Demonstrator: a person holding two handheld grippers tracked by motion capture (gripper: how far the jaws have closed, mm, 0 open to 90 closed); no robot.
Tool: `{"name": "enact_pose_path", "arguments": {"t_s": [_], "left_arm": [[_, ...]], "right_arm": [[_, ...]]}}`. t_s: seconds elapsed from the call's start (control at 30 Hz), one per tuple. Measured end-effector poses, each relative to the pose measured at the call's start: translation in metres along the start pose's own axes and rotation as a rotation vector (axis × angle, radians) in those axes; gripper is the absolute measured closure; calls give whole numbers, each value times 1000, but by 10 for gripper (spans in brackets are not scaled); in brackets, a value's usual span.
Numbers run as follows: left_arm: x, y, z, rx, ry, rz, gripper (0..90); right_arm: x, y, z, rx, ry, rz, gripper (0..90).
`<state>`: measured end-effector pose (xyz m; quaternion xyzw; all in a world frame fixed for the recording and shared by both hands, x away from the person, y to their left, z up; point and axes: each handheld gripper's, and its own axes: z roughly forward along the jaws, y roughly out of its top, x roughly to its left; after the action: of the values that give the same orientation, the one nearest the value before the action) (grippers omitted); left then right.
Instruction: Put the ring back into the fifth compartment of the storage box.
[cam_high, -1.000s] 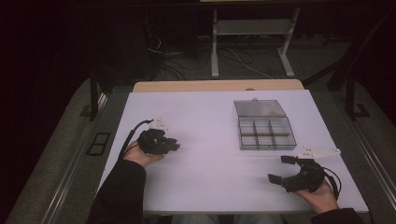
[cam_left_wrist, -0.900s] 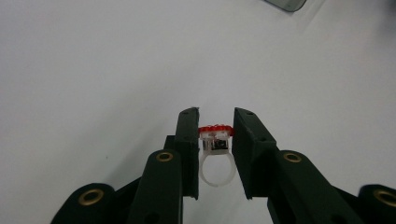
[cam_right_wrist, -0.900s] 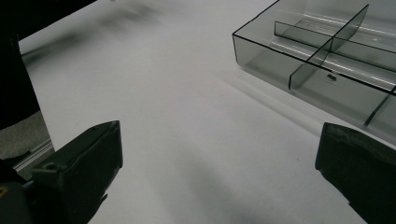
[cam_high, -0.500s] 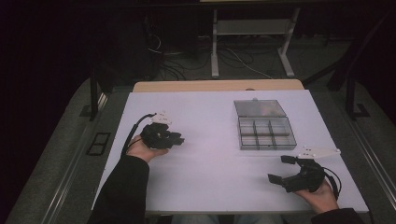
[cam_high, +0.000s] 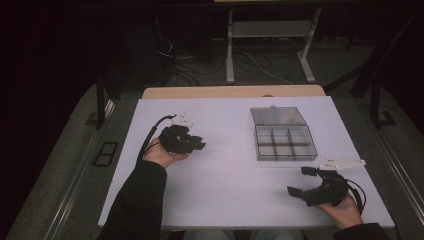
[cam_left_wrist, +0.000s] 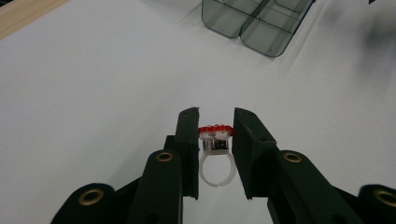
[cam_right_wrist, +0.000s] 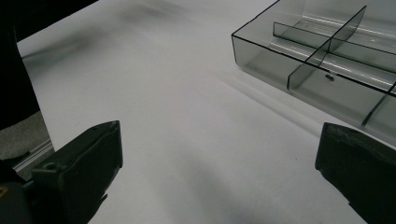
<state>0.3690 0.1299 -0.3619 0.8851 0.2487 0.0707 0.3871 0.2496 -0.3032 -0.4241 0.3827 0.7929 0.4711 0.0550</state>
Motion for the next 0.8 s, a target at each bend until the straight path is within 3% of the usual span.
{"name": "enact_pose_path", "arguments": {"t_s": [0.8], "left_arm": [[-10,44,15,-9,-29,73,710]], "right_arm": [[-1,-1,-2,-6,0,3,1]]}}
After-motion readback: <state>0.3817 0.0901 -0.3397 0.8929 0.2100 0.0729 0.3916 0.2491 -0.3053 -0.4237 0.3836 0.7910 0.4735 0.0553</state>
